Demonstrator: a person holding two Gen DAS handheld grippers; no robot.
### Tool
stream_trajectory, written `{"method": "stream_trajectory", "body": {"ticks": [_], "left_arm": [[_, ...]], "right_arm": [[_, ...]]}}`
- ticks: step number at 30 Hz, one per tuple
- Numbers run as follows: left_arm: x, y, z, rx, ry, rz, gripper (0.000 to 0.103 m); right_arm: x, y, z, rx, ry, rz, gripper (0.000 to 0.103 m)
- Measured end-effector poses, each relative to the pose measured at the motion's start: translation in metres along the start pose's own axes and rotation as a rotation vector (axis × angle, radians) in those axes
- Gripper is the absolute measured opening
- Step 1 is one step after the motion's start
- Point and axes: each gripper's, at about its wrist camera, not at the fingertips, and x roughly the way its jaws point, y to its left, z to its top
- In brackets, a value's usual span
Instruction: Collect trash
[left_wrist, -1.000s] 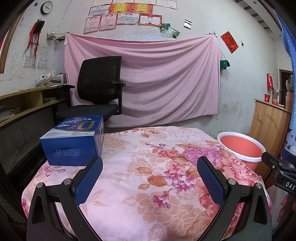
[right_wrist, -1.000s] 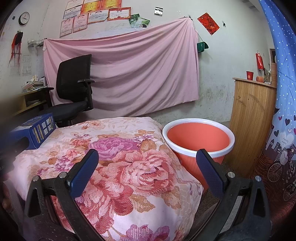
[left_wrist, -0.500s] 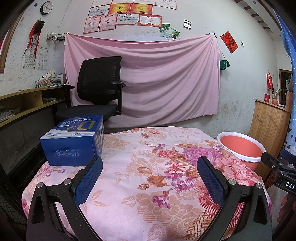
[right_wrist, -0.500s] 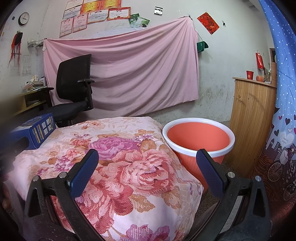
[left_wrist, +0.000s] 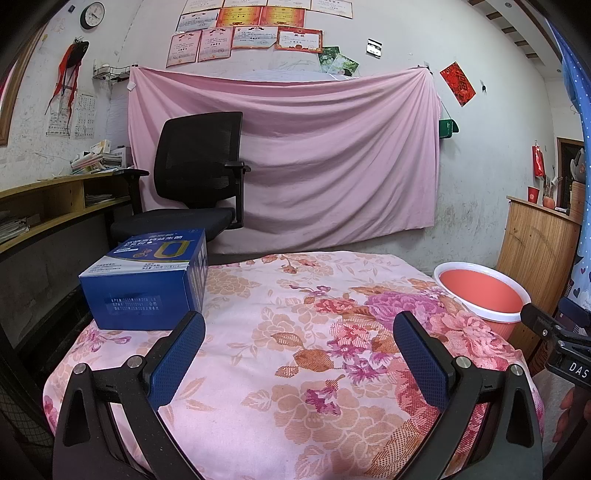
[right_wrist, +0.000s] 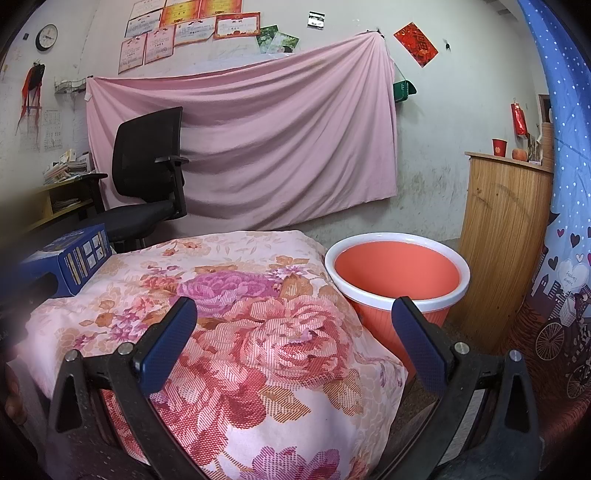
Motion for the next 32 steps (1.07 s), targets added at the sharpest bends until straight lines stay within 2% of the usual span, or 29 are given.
{"method": "stream_trajectory", "body": {"ticks": [13,32], "left_arm": [[0.002,0.006,0.001,-0.011,0.012,-0.011,0.1],[0.0,0.014,0.002,-0.001,-0.007,0.019,0.1]], "right_arm": [[-0.001,0.001,0.0,0.0,0.001,0.0,0.103],[-0.002,0.003,-0.002,0.002,0.004,0.0,0.103]]}}
